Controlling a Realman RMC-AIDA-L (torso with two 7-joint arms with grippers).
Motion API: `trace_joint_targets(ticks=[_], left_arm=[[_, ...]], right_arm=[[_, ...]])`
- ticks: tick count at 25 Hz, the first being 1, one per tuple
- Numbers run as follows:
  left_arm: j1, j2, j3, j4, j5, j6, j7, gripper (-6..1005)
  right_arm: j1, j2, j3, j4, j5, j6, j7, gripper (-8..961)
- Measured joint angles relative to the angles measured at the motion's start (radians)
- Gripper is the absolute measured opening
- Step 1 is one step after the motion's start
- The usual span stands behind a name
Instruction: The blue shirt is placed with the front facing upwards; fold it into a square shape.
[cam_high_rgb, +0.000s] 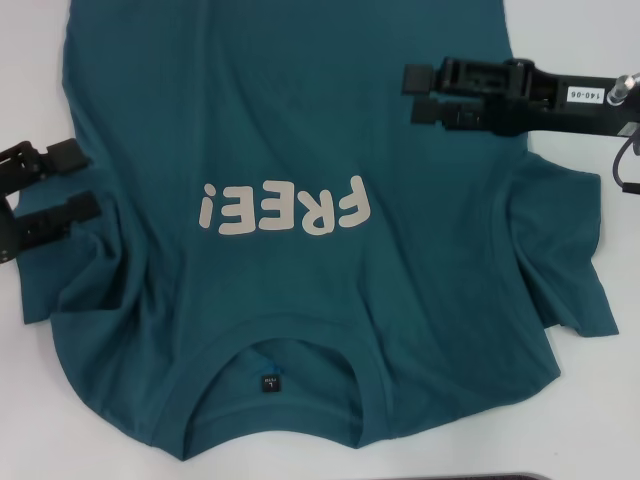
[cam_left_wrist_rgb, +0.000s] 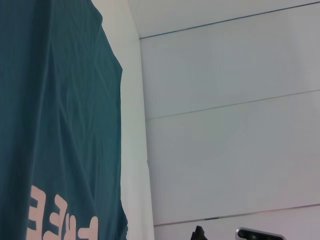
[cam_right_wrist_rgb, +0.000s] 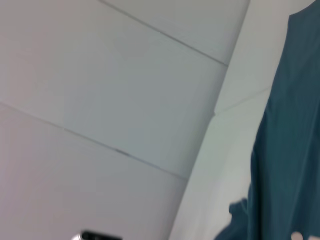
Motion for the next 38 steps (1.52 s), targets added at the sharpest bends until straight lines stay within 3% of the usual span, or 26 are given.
trace_joint_targets(ticks=[5,8,14,27,38], left_arm=[[-0.001,-0.003,0.0,0.0,-0.001,0.002,0.0,806],[-0.002,0.0,0.001,0.0,0.004,0.0,0.005,803],[-0.002,0.029,-0.007,-0.003,0.075,-0.058,-0.029,799],[-0.001,0.064,-0.106,0.0,0.194,-0.247,-0.084,789],[-0.007,0.061,-0.095,0.016,0.223,-0.371,-0.096,780]], right_arm=[[0.017,-0.019,-0.025,0.004,-0.076,0.021,-0.005,885],[0.018,-0.019,-0.026,0.008,-0.086,0.042,-0.034,885],[0.016,-0.032,-0.028,0.009,-0.09,0.055,-0.035,883],[0.014,-0.036,-0.021,0.01,-0.086,-0.016,-0.018,881],[0.008,-0.036,0.021,0.001,-0.083,-0.032,-0.012,878]])
